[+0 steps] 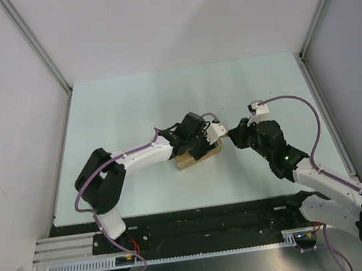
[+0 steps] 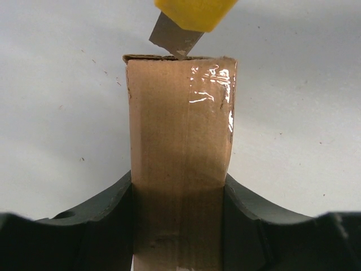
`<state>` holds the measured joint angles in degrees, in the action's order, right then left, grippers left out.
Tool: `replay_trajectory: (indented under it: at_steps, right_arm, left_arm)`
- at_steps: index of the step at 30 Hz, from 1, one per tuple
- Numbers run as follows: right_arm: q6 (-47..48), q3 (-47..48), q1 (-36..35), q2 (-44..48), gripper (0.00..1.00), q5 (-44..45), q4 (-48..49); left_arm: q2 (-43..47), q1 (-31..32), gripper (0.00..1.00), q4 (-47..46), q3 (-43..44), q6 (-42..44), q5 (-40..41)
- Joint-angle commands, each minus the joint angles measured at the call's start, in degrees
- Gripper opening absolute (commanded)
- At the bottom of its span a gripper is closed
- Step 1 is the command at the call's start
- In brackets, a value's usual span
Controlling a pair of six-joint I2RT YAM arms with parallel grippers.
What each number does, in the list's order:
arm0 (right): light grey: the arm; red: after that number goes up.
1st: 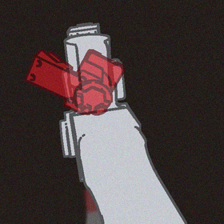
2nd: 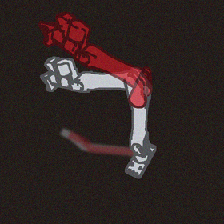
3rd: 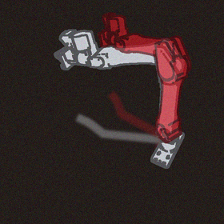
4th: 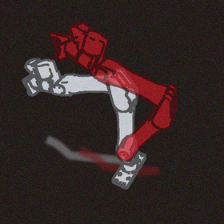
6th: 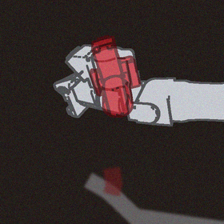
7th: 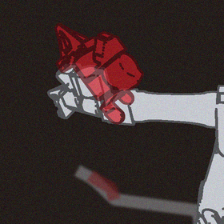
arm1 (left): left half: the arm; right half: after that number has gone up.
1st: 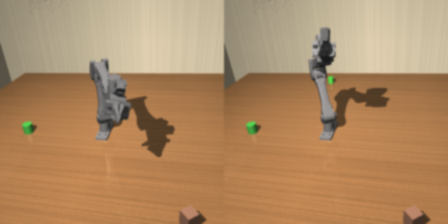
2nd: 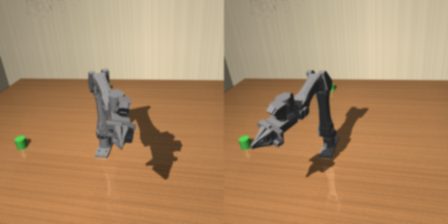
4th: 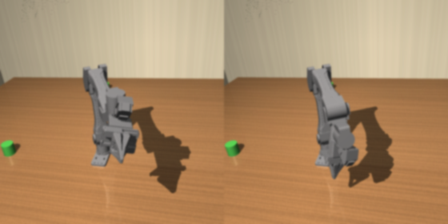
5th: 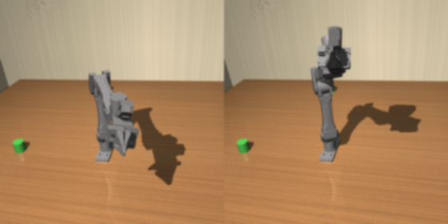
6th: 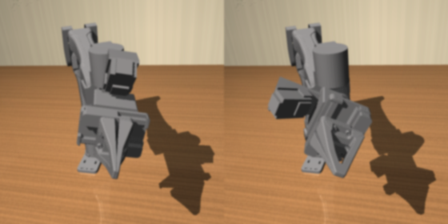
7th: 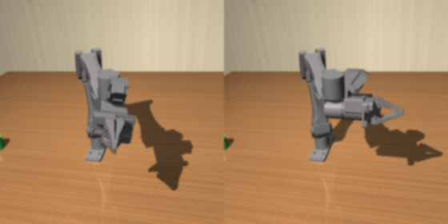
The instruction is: Unpack the express box
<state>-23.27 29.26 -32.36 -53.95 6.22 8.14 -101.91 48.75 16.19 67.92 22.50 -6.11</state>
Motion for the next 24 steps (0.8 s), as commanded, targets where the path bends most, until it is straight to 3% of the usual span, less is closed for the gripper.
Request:
replay_trajectory:
  at_steps: [1,11,15,24]
  right_arm:
    - [1.3,-0.1,0.3,-0.8,0.00,0.7,2.6]
    - [0.4,-0.2,0.2,-1.3,0.00,-2.5,0.1]
    - [-0.8,-0.2,0.5,0.0,0.00,-5.6,-4.3]
    - [-4.2,0.5,1.8,3.2,0.00,-11.3,-14.7]
  left_arm:
    - [-0.3,-0.1,0.36,2.9,-2.2,5.7,0.3]
    - [-0.6,-0.1,0.33,3.1,-1.7,5.2,0.5]
    - [-1.4,-1.0,0.23,3.1,-1.1,3.5,0.9]
    - [-2.5,-2.7,0.17,4.4,-0.9,0.8,2.2]
